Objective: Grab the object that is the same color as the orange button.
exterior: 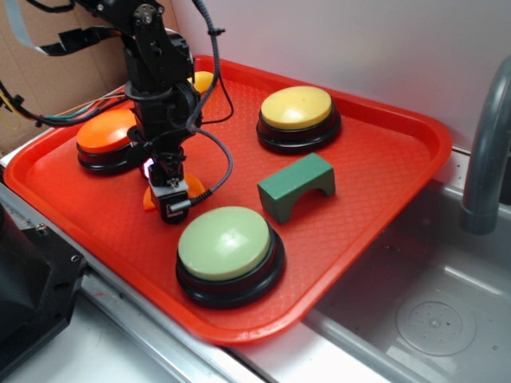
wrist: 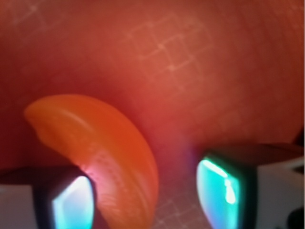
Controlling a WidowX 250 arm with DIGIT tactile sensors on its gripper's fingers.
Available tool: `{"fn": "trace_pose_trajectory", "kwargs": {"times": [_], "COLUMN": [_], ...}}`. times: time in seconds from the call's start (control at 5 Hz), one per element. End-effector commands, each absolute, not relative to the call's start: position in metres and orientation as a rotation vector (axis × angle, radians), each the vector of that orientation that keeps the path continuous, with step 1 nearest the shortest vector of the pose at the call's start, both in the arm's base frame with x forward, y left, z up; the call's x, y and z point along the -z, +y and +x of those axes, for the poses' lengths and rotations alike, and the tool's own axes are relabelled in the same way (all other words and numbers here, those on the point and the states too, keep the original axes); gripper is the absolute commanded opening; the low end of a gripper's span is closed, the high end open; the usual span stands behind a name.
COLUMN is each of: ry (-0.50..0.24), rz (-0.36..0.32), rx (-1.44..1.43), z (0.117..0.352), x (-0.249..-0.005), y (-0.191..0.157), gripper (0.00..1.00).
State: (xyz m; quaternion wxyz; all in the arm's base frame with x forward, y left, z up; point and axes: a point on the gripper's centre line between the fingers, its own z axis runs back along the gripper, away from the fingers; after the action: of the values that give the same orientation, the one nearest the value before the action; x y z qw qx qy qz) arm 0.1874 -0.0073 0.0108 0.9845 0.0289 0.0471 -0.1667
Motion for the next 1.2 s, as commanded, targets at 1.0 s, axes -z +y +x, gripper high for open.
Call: {"fn": "trace_pose_trajectory", "kwargs": {"times": [1.0], "ry": [0.036], "rz": [0.156], "rx": [-0.172], "z": [0.176], "x": [-0.129], "y": [0.000], "gripper": [0.00]}}
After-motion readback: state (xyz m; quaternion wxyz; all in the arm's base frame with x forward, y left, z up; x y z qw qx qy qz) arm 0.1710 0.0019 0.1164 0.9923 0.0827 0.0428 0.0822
